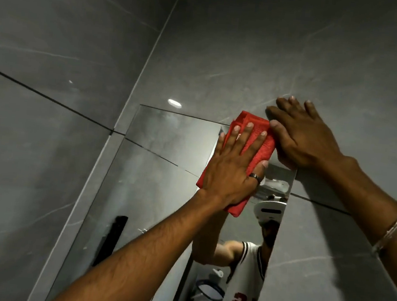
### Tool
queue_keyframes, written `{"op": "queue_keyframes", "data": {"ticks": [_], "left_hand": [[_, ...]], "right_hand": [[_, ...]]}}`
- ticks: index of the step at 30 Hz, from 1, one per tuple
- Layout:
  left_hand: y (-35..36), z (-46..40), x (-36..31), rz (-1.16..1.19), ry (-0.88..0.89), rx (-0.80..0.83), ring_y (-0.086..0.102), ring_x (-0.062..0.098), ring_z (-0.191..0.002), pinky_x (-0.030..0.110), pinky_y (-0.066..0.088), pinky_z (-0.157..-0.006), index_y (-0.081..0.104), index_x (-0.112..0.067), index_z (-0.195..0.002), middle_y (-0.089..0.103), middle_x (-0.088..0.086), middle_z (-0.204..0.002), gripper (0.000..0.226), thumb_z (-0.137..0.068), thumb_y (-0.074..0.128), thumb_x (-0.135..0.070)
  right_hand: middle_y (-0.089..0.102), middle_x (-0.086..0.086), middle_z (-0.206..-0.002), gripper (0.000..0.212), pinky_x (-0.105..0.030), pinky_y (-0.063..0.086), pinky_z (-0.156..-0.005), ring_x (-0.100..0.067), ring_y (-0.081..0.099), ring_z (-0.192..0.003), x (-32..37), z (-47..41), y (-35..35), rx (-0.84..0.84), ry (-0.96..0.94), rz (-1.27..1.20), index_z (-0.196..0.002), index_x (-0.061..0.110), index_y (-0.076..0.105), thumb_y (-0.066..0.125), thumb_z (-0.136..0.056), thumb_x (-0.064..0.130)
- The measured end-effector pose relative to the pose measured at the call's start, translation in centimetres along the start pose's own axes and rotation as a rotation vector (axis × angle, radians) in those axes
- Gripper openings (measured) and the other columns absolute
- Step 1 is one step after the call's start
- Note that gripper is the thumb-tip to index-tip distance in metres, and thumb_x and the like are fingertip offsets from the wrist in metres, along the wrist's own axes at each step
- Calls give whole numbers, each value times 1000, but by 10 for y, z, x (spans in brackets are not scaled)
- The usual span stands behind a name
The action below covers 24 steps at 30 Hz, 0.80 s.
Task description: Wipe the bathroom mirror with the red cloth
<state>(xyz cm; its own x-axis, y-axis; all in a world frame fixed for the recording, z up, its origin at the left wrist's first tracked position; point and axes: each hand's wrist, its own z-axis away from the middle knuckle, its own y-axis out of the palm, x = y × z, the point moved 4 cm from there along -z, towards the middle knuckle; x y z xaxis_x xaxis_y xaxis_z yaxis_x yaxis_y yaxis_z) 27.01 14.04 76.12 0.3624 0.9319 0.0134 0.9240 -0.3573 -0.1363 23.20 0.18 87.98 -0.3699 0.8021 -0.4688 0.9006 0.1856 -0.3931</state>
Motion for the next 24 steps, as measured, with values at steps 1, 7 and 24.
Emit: {"op": "queue_keyframes", "data": {"ticks": [1, 7, 24], "left_hand": [[-1, 1, 9, -2, -9, -11, -14, 21, -161, 46, -16, -129, 0, -31, -166, -8, -1, -175, 71, -105, 24, -60], [-15, 8, 95, -49, -79, -5, -18, 15, -160, 45, -15, -129, -8, -38, -164, -13, -7, -174, 70, -102, 9, -67], [-55, 9, 257, -42, -236, -47, -8, 21, -162, 49, -10, -131, 3, -30, -165, -2, -1, -175, 68, -105, 21, -55]], "right_hand": [[14, -4, -175, 72, -46, -1, -133, -21, 5, -164, 2, -6, 1, 14, -25, 25, -164, 28, 24, 5, -102, 58], [9, 0, -176, 70, -45, -2, -133, -19, 3, -164, 29, -38, 9, -5, -37, 56, -164, 31, 20, 3, -103, 62], [-6, -7, -176, 81, -48, -10, -132, -25, -10, -164, 152, -75, 79, -20, 170, 123, -167, 28, 4, 2, -99, 71]]}}
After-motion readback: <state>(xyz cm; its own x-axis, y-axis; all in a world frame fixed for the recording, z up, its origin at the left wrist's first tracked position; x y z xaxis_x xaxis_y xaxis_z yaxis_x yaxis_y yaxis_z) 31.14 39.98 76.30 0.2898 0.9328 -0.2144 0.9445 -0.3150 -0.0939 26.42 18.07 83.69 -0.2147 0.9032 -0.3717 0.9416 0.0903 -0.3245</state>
